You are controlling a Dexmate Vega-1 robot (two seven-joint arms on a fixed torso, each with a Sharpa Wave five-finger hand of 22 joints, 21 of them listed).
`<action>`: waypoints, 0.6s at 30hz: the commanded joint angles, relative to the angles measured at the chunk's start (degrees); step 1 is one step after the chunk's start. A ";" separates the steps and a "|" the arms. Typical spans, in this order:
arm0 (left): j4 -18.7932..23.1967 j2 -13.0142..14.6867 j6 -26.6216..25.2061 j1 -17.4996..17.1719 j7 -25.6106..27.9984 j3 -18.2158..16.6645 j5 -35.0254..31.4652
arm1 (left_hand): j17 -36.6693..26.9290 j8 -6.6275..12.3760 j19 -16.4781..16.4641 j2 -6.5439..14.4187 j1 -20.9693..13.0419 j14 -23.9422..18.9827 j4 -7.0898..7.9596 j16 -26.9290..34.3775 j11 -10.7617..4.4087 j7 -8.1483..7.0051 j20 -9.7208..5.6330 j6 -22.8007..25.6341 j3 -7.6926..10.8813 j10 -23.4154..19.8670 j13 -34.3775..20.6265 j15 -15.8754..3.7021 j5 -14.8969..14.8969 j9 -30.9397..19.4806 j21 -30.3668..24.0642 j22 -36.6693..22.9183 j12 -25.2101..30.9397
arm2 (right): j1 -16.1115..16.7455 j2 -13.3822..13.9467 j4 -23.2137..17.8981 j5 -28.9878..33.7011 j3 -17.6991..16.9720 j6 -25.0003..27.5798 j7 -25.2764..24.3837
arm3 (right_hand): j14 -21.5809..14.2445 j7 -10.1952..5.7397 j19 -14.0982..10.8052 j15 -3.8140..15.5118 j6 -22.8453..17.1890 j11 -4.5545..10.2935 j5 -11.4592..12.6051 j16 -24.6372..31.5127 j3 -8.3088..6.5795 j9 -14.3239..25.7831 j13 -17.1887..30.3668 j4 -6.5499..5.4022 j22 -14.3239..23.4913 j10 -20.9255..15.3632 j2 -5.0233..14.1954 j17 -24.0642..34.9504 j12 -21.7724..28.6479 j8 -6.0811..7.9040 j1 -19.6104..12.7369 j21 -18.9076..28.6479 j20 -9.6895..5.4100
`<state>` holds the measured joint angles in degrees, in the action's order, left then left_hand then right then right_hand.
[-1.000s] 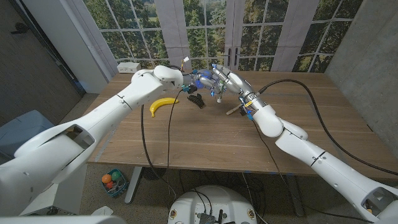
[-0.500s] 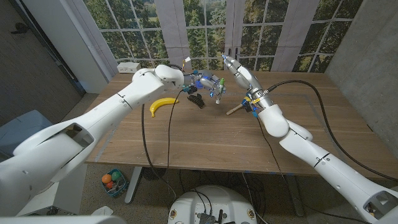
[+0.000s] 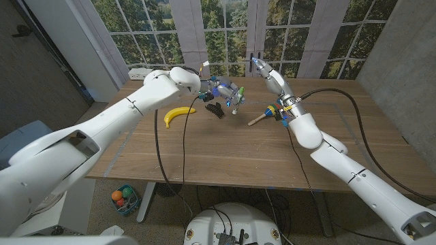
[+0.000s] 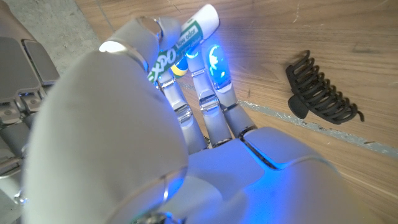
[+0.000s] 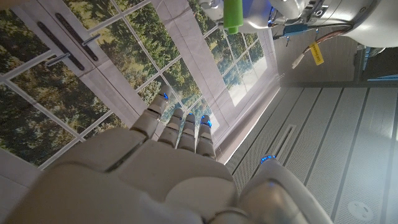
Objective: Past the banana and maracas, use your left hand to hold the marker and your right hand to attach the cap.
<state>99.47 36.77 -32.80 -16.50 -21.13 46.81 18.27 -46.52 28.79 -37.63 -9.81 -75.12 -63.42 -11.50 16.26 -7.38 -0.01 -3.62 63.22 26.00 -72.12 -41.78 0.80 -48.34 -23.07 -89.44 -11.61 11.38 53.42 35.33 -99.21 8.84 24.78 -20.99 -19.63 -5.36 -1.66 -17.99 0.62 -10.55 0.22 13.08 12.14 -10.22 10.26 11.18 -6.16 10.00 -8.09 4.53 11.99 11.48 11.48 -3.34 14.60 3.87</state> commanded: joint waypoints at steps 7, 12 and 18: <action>1.60 2.71 -4.86 6.76 -7.29 6.65 -8.95 | -2.59 -0.53 0.93 1.89 -1.31 -11.66 2.10 -0.69 -0.32 0.20 -6.50 -0.90 1.24 1.09 0.01 -14.45 0.91 -0.23 -0.70 -0.51 -0.13 | 3.08 0.64 0.72 -10.30 -3.86 1.84 2.37 | -0.41 -0.57 -0.11 -0.16 -0.98 0.04 0.28 0.52 -0.50 0.11 0.17 0.16 0.25 -0.69 0.71 0.11 0.25 0.41 -0.44 -0.28 -0.65; 1.57 2.88 -5.38 8.88 -9.48 9.55 -13.30 | -2.43 -0.83 1.63 2.31 -1.61 -11.11 2.13 -1.14 -0.49 0.13 -6.40 -1.52 0.87 2.00 0.33 -14.47 1.77 -0.20 -0.81 -0.78 -0.42 | 3.88 0.58 1.22 -12.80 -4.82 1.58 2.42 | -0.34 -0.62 -0.11 -0.12 -1.14 0.00 0.24 0.48 -0.61 0.11 0.17 0.18 0.25 -0.78 0.82 0.14 0.26 0.37 -0.45 -0.39 -0.73; 1.94 2.72 -6.29 10.01 -11.07 11.57 -17.39 | -1.95 -1.25 2.16 2.72 -1.83 -10.43 2.21 -1.82 -0.76 0.09 -6.33 -1.79 0.26 2.29 1.18 -14.51 3.19 0.22 -0.83 -1.02 -0.54 | 4.57 0.48 1.90 -15.58 -5.74 1.29 2.71 | -0.33 -0.65 -0.13 -0.18 -1.21 -0.05 0.21 0.47 -0.72 0.11 0.17 0.21 0.25 -0.82 0.89 0.16 0.25 0.31 -0.47 -0.48 -0.75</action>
<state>100.88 39.08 -37.33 -10.05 -28.66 53.56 7.90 -46.53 27.90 -35.80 -8.55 -76.19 -62.72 -10.64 14.54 -7.96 0.00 -3.38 61.77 25.14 -70.07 -40.67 0.10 -45.55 -22.86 -89.87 -12.40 10.86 56.55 35.82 -98.24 -0.73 20.86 -19.60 -17.66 -5.35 -2.37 -18.20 0.61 -11.26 0.00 13.08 12.14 -10.46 10.26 11.18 -5.93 10.00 -8.30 4.77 12.00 11.48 11.48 -3.57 14.38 3.26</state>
